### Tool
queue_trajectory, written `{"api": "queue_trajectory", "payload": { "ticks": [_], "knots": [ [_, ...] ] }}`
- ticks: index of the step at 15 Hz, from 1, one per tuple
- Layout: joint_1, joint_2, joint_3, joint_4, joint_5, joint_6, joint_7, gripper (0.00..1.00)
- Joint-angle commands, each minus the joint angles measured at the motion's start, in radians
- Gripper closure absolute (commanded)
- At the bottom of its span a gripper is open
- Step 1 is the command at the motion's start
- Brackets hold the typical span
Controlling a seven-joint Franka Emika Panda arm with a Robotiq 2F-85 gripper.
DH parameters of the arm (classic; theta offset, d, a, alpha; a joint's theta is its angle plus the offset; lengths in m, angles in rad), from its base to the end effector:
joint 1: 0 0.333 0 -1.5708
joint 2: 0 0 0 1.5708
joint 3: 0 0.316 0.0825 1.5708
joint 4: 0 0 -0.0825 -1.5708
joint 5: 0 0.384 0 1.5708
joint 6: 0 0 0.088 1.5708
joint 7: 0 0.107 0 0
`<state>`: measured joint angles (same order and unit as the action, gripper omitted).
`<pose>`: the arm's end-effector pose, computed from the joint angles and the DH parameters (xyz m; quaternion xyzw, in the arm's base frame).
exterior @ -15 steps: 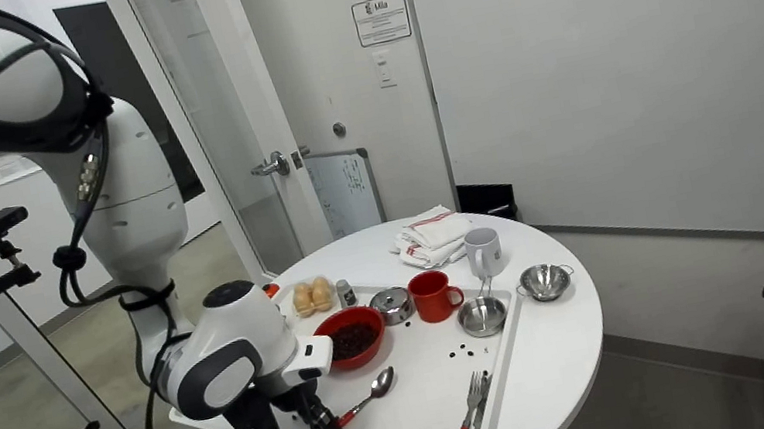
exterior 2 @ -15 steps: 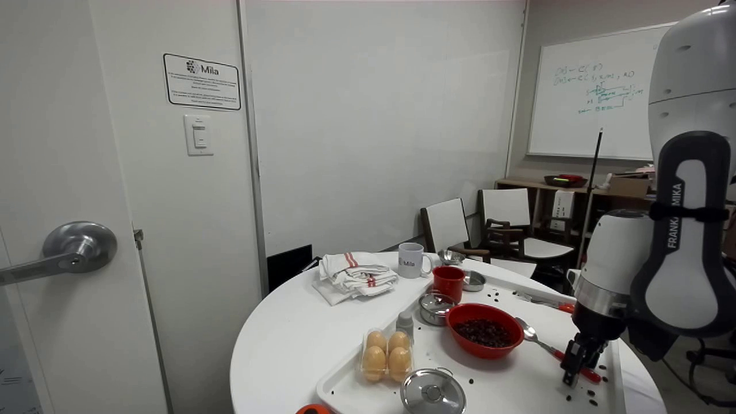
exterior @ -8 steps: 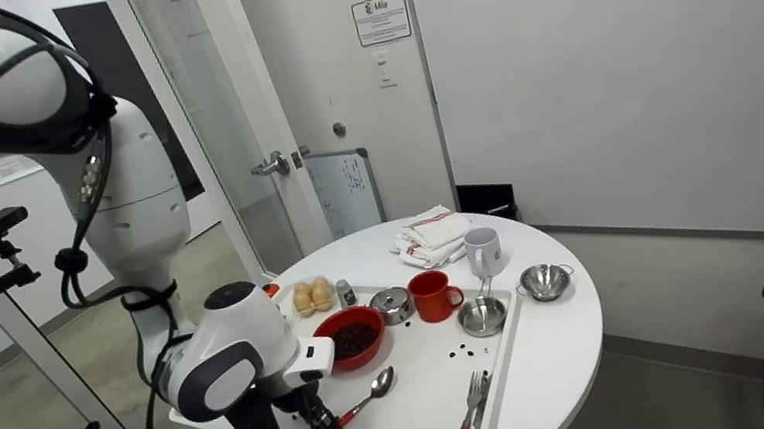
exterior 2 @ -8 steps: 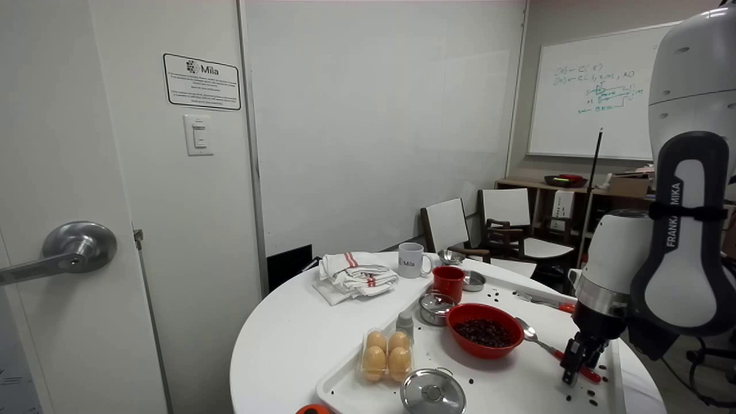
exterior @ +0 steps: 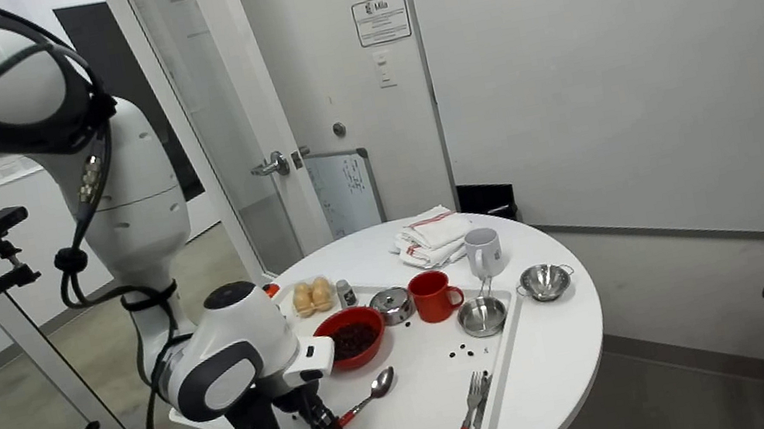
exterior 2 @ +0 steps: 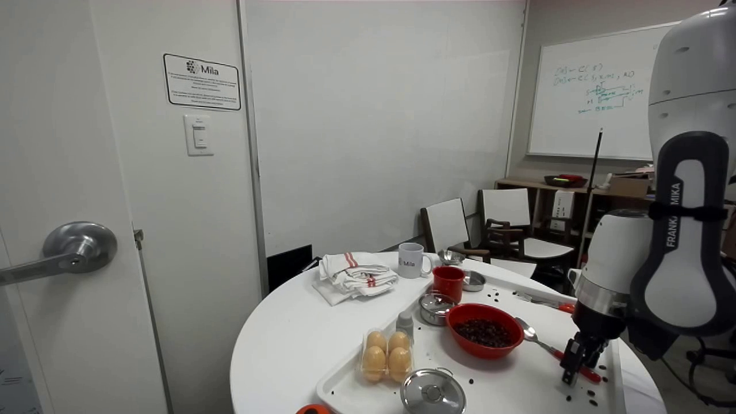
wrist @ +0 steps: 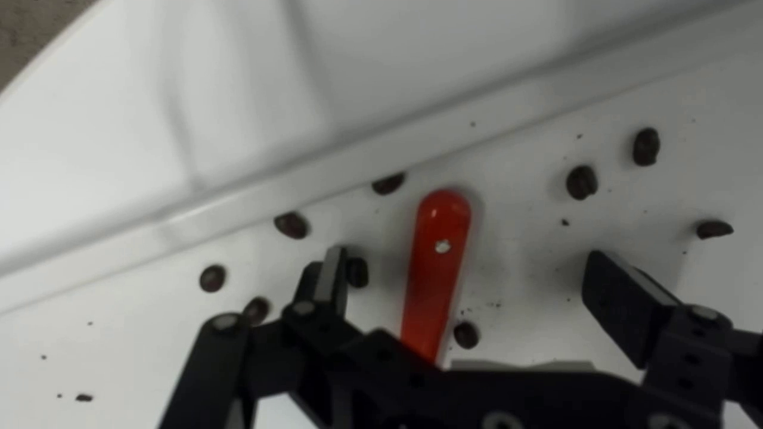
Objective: Use the spoon to stir the contents of the red bowl
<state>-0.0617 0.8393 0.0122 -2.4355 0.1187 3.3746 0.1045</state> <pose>0.4174 -0.0324 -0.0066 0.9893 -0.1371 0.0497 0.0050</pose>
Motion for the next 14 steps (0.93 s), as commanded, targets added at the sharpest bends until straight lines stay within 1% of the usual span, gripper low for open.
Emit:
{"api": "queue_trajectory", "payload": {
  "ticks": [1,2,3,7,8,10,11,12,13,14],
  "knots": [
    [-0.001,-0.001,0.0,0.0,-0.005,0.002,0.005,0.26],
    [-0.002,0.0,0.0,-0.002,-0.006,0.007,0.004,0.27],
    [-0.006,-0.001,0.002,-0.002,-0.01,0.004,0.001,0.32],
    [-0.019,-0.003,0.01,-0.002,-0.014,0.005,0.0,0.61],
    [-0.021,-0.004,0.011,-0.003,-0.015,0.006,0.0,0.7],
    [-0.024,-0.003,0.013,-0.002,-0.015,0.005,0.001,0.83],
    [-0.025,-0.003,0.013,-0.002,-0.015,0.004,0.001,0.92],
    [-0.03,-0.004,0.016,-0.002,-0.016,0.002,0.002,0.56],
    [-0.032,-0.004,0.017,-0.002,-0.016,0.001,0.002,0.53],
    [-0.033,-0.005,0.018,-0.001,-0.015,0.0,0.003,0.51]
  ]
}}
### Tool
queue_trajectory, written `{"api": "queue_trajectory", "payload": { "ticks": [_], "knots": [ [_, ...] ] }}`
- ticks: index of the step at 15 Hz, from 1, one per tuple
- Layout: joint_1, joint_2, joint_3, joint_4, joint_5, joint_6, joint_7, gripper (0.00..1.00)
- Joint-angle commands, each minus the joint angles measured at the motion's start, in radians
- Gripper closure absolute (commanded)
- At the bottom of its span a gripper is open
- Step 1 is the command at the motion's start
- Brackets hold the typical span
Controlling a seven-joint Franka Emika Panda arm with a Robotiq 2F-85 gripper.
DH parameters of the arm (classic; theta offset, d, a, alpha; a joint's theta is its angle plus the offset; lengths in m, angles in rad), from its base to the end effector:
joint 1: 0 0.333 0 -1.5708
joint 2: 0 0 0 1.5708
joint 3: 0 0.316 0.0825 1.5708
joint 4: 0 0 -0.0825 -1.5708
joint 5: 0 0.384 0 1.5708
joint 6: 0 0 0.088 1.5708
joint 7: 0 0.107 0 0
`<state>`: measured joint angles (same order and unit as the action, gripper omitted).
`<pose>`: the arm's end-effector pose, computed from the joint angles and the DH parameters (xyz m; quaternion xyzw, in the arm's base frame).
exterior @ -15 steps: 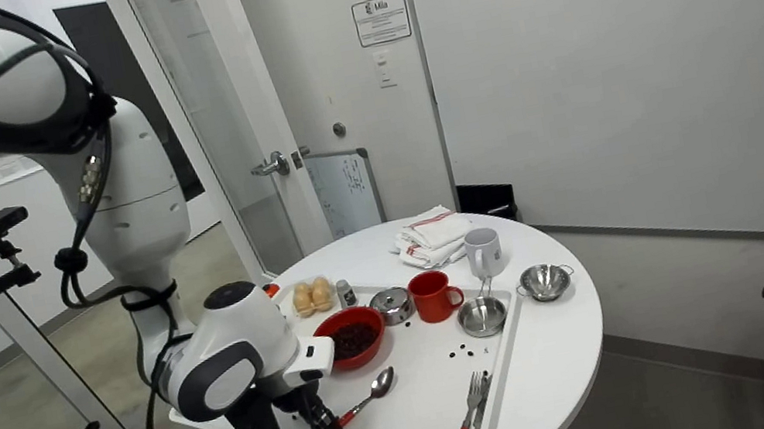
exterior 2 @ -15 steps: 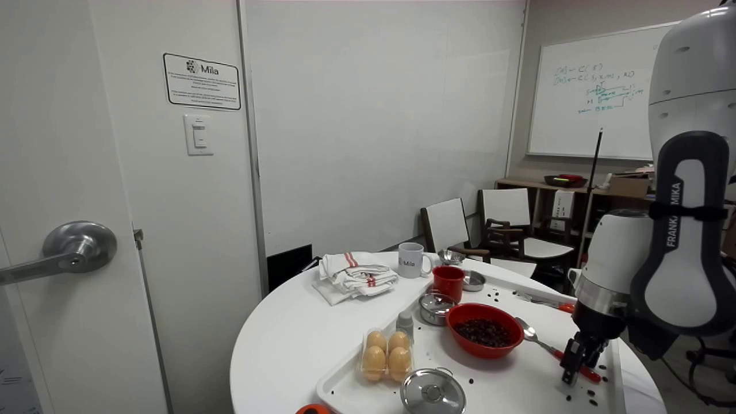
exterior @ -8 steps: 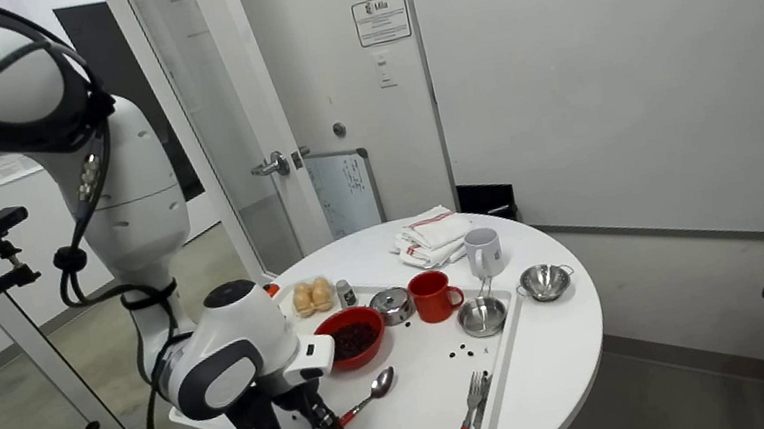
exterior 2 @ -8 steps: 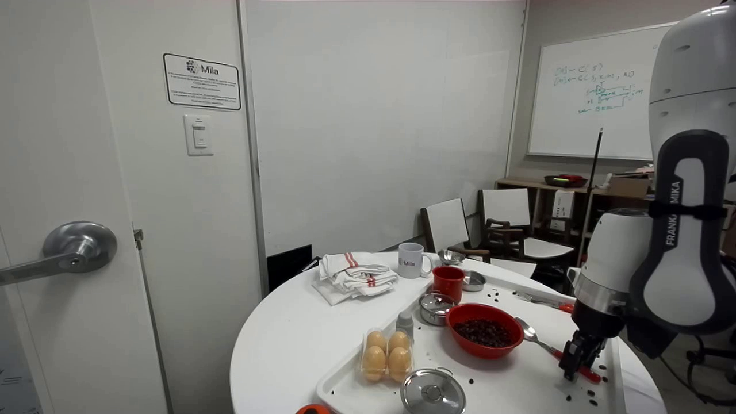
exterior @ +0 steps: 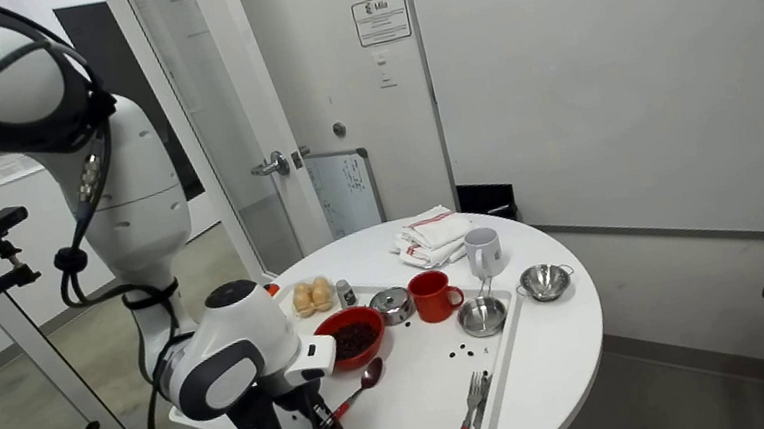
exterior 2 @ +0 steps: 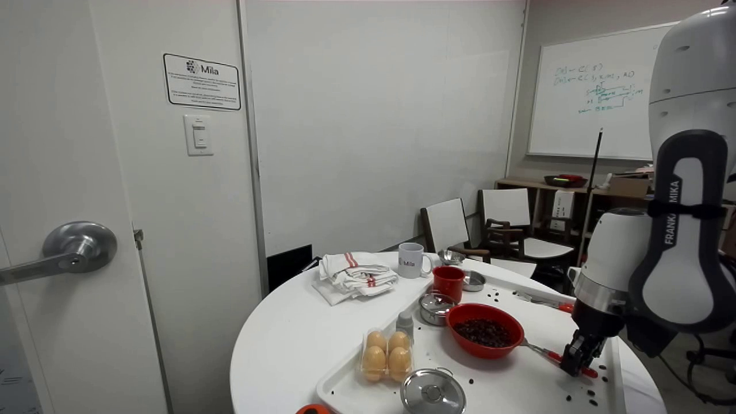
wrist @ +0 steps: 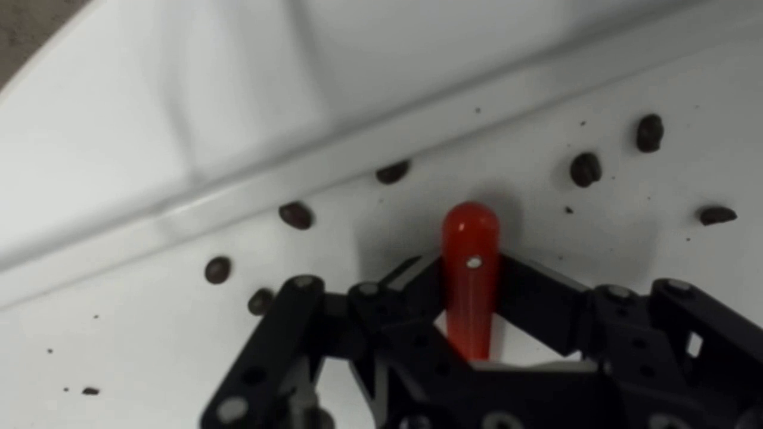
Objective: Use the spoon to stir the contents of the red bowl
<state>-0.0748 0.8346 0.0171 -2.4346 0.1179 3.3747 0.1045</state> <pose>0.4192 -0.0353 -0.0045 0.9885 -0.1416 0.0524 0.0032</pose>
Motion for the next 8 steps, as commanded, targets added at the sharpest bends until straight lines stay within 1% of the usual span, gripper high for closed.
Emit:
{"api": "queue_trajectory", "payload": {
  "ticks": [1,2,4,5,6,7,8],
  "knots": [
    [-0.02,-0.001,0.013,-0.002,-0.013,-0.003,0.004,0.46],
    [-0.014,-0.002,0.009,-0.003,-0.007,-0.003,0.007,0.38],
    [-0.005,-0.007,0.001,-0.005,0.001,-0.008,0.013,0.26],
    [0.004,-0.01,-0.004,-0.007,0.009,-0.011,0.019,0.18],
    [-0.002,-0.001,-0.001,0.001,-0.003,-0.002,0.008,0.36],
    [-0.001,-0.001,-0.001,0.001,-0.002,-0.002,0.008,0.03],
    [0.015,-0.004,-0.012,-0.002,0.006,-0.002,0.012,0.0]
  ]
}}
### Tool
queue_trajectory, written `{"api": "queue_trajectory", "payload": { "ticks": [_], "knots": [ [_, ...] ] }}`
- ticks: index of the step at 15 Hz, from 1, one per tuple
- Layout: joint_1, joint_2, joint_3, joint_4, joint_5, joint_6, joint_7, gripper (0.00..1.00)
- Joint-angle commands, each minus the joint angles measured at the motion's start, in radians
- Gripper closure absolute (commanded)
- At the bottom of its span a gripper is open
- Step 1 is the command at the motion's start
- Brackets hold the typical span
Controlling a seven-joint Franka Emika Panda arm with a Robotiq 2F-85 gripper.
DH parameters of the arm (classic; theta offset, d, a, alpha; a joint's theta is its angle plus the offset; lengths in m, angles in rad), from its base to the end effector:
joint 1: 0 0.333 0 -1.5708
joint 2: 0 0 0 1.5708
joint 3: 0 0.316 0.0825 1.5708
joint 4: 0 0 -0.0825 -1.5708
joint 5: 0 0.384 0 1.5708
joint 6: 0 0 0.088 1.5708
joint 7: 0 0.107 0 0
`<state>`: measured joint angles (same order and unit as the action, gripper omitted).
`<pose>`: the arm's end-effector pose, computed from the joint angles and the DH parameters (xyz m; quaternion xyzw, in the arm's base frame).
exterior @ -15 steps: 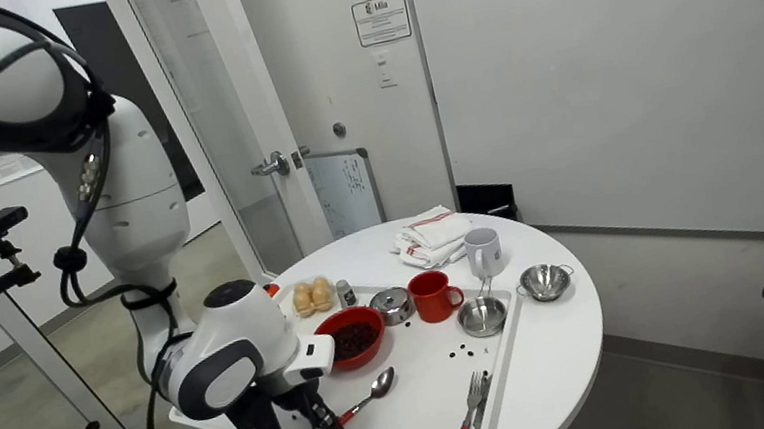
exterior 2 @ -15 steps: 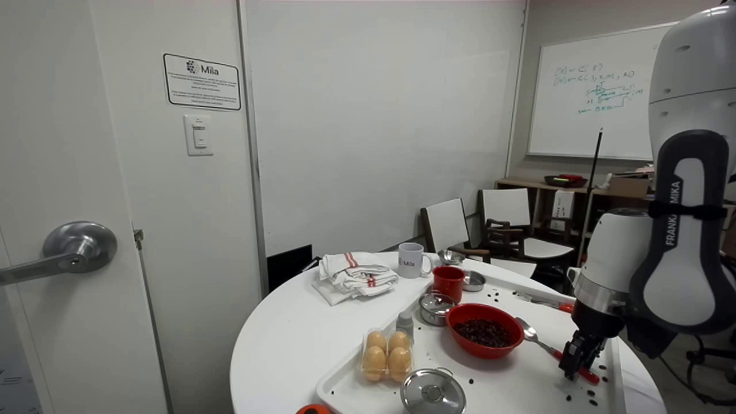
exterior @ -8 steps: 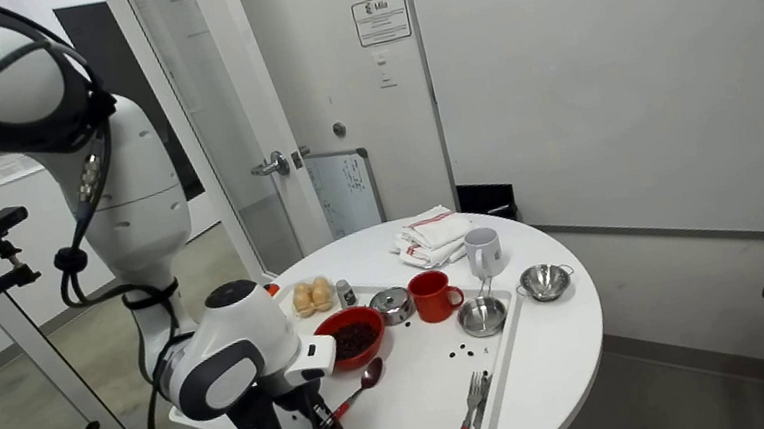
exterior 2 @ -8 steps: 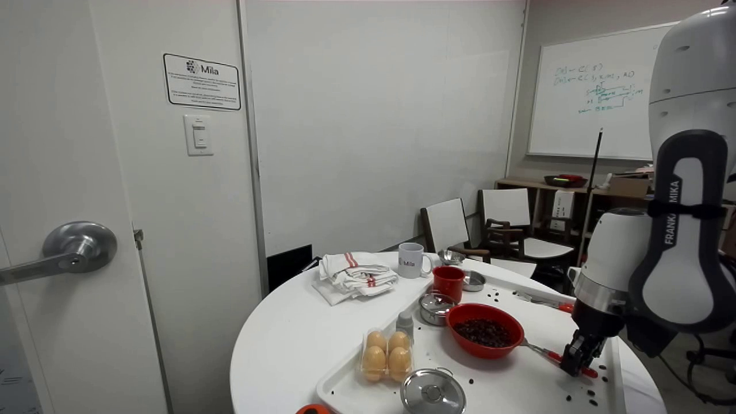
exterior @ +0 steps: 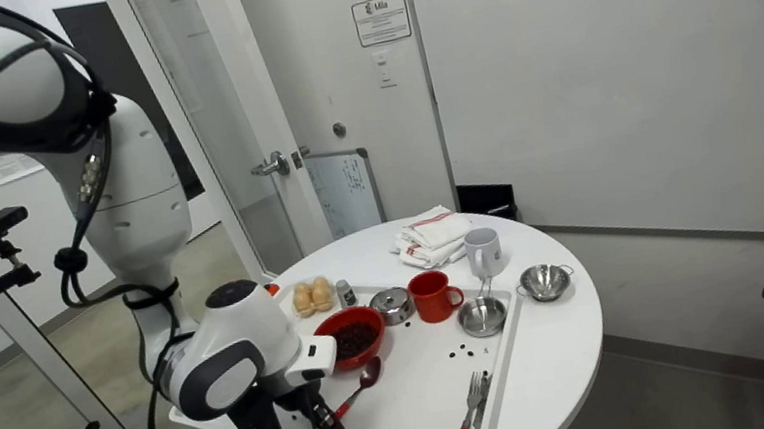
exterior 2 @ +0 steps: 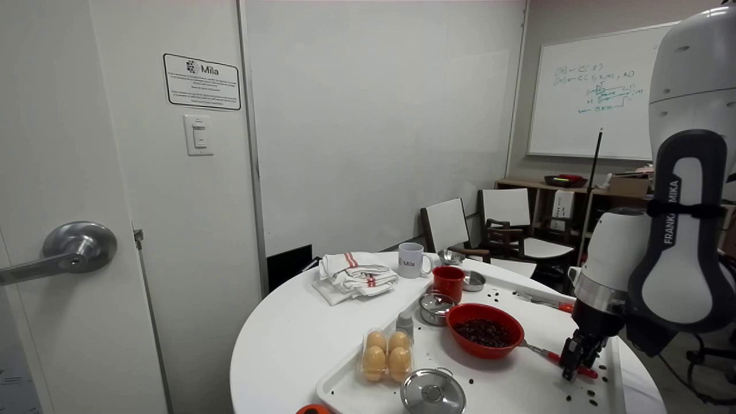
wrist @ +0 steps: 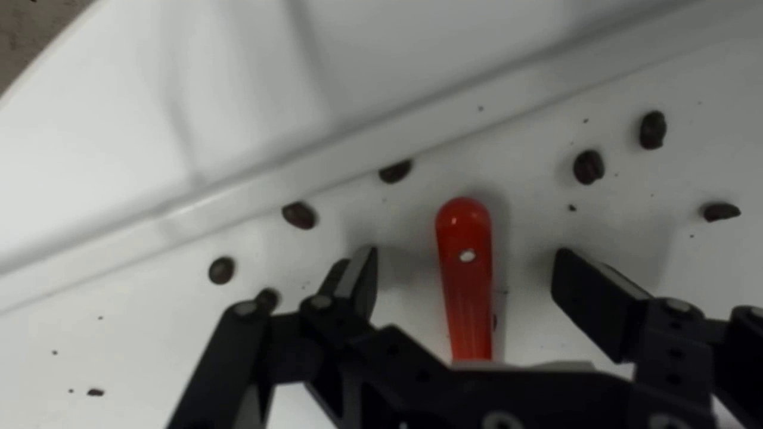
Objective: Use the spoon to stir the contents of the red bowl
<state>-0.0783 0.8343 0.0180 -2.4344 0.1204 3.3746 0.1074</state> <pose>0.4192 -0.0366 -0.0043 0.9879 -0.1457 0.0525 0.0030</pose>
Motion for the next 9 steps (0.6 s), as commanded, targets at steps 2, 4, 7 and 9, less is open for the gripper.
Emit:
{"api": "queue_trajectory", "payload": {
  "ticks": [2,4,7,9],
  "knots": [
    [0.062,-0.01,-0.041,-0.006,0.021,-0.008,0.013,0.0],
    [0.094,-0.014,-0.062,-0.006,0.028,-0.018,0.012,0.0],
    [0.142,-0.02,-0.099,-0.001,0.018,-0.066,-0.009,0.07],
    [0.172,-0.024,-0.121,0.001,0.009,-0.098,-0.018,0.31]
  ]
}}
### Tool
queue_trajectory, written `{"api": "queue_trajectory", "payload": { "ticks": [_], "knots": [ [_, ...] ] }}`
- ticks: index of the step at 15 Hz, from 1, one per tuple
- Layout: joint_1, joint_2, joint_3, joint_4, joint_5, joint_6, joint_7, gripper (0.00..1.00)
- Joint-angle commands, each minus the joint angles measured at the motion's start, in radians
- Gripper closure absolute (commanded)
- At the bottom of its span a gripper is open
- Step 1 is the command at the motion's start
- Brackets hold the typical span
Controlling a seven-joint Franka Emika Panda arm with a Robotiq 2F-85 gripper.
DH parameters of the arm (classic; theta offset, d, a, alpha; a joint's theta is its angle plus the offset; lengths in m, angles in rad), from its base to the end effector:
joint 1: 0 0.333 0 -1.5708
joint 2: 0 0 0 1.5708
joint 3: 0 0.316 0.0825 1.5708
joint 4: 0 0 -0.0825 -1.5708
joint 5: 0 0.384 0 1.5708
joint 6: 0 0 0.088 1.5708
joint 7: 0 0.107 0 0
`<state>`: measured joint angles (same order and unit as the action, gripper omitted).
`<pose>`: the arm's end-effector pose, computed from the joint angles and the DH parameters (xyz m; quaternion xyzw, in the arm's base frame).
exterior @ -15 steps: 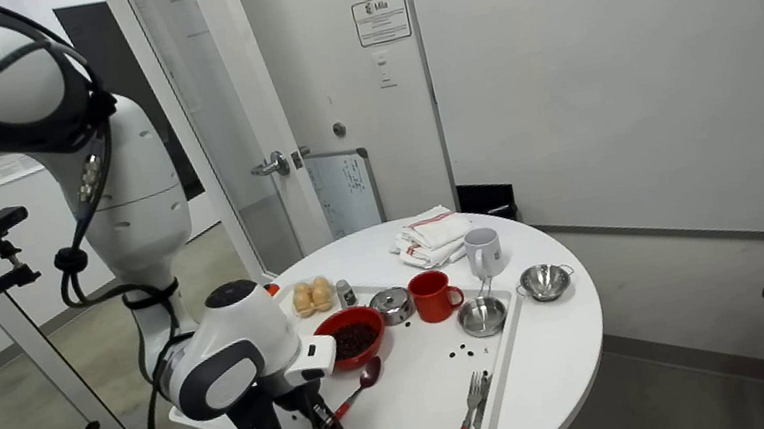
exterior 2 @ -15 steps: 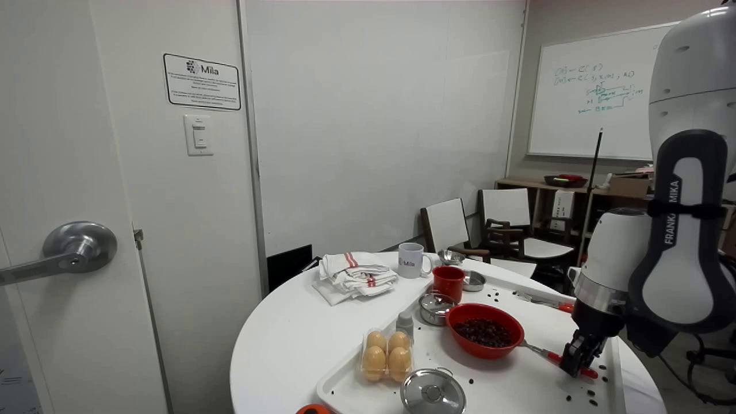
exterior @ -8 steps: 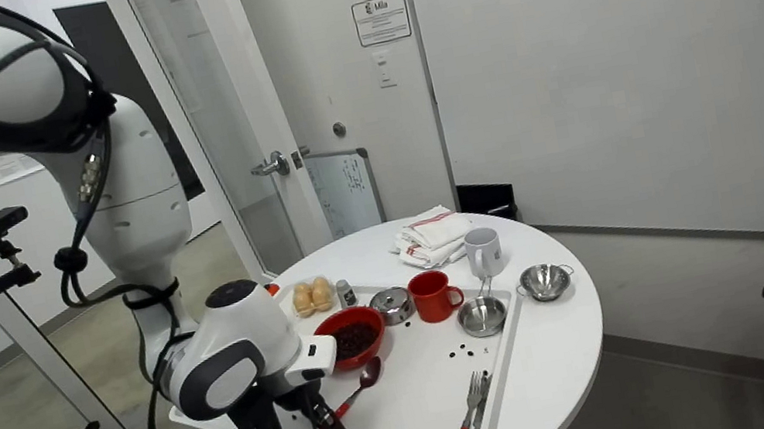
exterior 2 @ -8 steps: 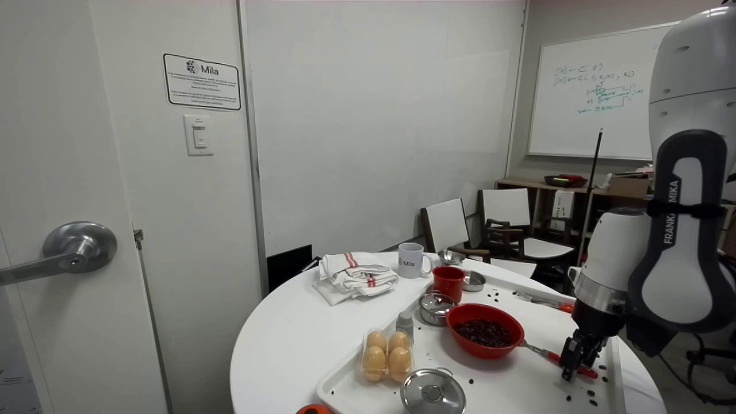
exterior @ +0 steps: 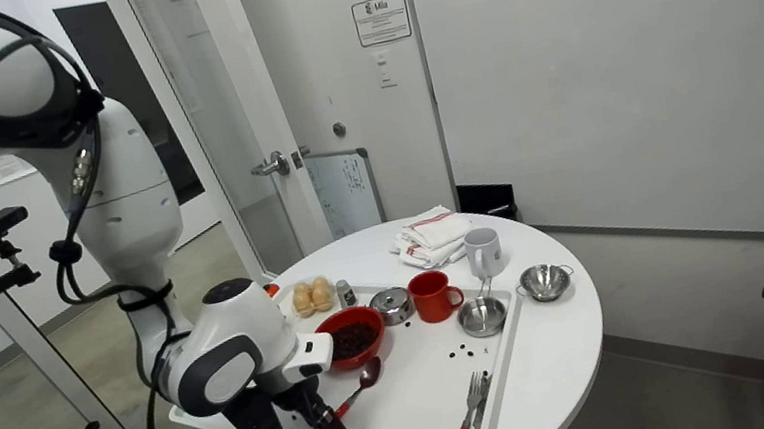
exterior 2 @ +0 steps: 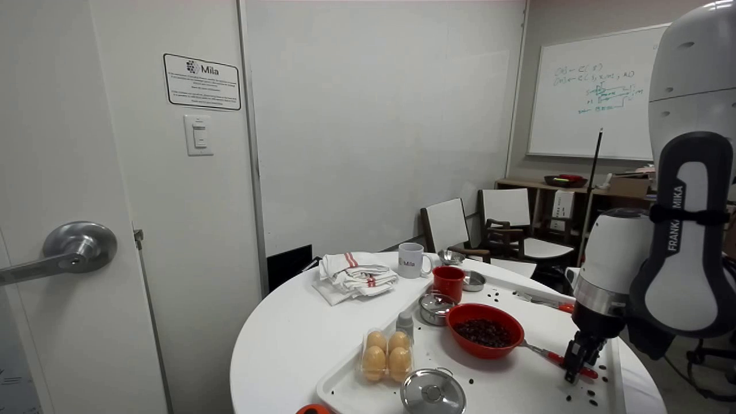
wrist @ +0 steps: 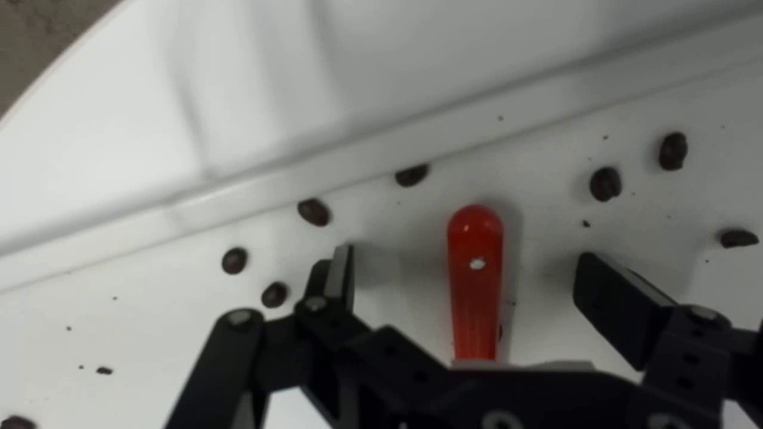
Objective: Use the spoon to stir the contents of the red bowl
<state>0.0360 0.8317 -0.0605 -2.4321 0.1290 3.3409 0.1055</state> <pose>0.4195 -0.0309 -0.0048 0.9917 -0.1176 0.0419 0.0305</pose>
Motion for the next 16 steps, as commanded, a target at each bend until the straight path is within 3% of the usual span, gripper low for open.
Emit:
{"api": "queue_trajectory", "payload": {
  "ticks": [1,9,12,16],
  "knots": [
    [0.07,-0.026,-0.053,0.0,-0.008,-0.087,-0.024,0.32],
    [0.112,-0.068,-0.104,0.005,-0.077,-0.231,-0.081,0.92],
    [0.093,-0.089,-0.098,0.003,-0.108,-0.259,-0.102,0.91],
    [0.006,-0.153,-0.062,-0.037,-0.137,-0.242,-0.147,0.9]
  ]
}}
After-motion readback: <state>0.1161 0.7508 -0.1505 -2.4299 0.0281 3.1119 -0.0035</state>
